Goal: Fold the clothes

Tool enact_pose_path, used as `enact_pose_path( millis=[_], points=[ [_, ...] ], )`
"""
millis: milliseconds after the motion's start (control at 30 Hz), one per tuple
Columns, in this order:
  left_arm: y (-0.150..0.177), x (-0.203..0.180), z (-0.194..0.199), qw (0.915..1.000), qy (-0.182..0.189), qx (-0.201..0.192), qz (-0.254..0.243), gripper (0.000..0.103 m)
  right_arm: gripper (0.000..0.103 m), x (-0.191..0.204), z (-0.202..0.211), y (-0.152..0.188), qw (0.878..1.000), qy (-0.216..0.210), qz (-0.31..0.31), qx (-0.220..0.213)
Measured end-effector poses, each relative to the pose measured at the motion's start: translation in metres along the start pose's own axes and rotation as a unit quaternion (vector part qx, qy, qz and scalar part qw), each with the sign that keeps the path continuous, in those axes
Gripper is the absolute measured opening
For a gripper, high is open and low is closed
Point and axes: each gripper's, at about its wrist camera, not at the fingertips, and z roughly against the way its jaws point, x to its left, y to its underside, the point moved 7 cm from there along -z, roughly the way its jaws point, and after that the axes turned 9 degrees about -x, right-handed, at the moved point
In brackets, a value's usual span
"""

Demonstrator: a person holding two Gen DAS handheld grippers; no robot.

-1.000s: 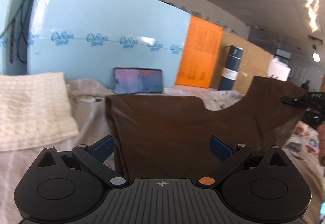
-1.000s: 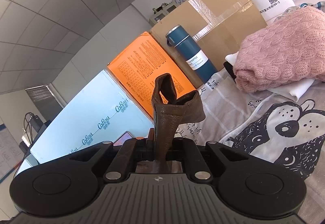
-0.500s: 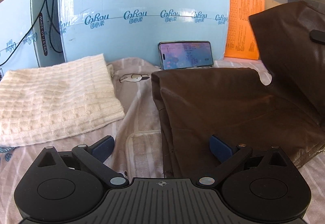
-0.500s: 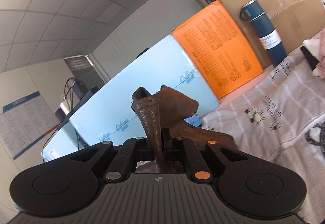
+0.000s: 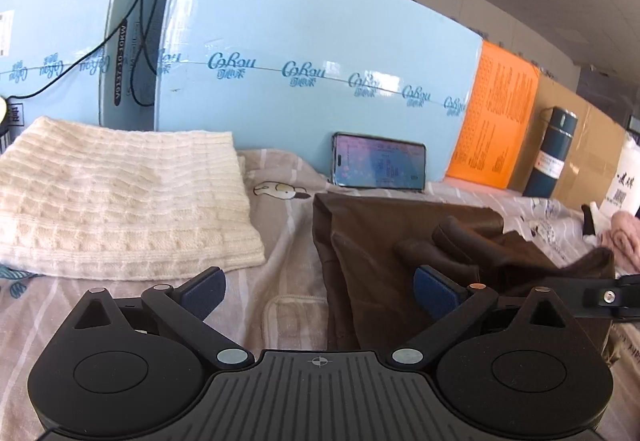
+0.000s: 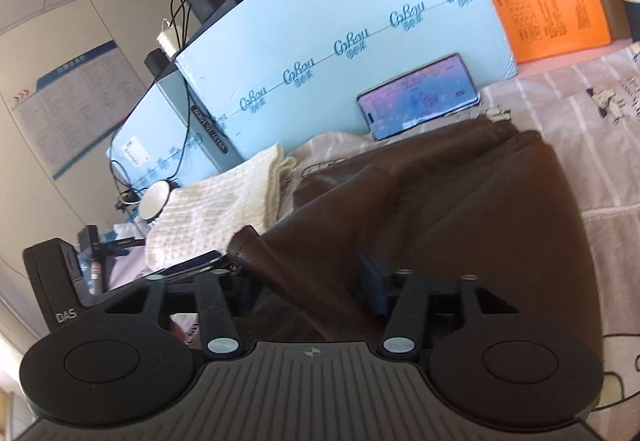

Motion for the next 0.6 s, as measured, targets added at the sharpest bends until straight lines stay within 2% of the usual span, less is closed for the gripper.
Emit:
enact_pose_path(
  millis=[33, 100, 233, 333, 433, 500, 567, 600],
  points=[
    [-0.002, 0.003, 0.000, 0.9999, -0.003, -0.004, 0.011, 0.101, 0.068, -0.001, 0.000, -0.001, 1.000, -0.010, -0.015, 0.001],
    [-0.005, 0.009, 0.000, 0.9994, -0.005, -0.006, 0.033, 0.101, 0.071, -0.001, -0.001, -0.005, 0.999, -0.017, -0.035, -0.003],
    [-0.004, 0.018, -0.004, 0.9936, 0.034, 0.008, 0.108, 0.101, 0.085, -0.002, -0.007, -0.003, 0.998, -0.026, -0.047, 0.013],
    [-0.002, 0.021, -0.005, 0.9830, 0.073, 0.025, 0.167, 0.101, 0.086, -0.003, -0.011, -0.001, 0.998, -0.033, -0.056, 0.025],
    [0.003, 0.019, -0.008, 0.9736, 0.104, 0.051, 0.197, 0.102, 0.087, -0.004, -0.014, 0.000, 0.997, -0.038, -0.062, 0.032],
    [0.006, 0.015, -0.009, 0.9713, 0.112, 0.065, 0.200, 0.102, 0.089, -0.006, 0.001, -0.014, 0.999, -0.033, -0.037, -0.008],
    [0.009, 0.011, -0.010, 0.9694, 0.122, 0.077, 0.199, 0.102, 0.097, -0.009, 0.016, -0.028, 0.998, -0.025, -0.011, -0.049],
    [0.011, 0.009, -0.011, 0.9678, 0.128, 0.084, 0.199, 0.102, 0.098, -0.015, 0.022, -0.034, 0.998, -0.003, 0.008, -0.065]
  ],
)
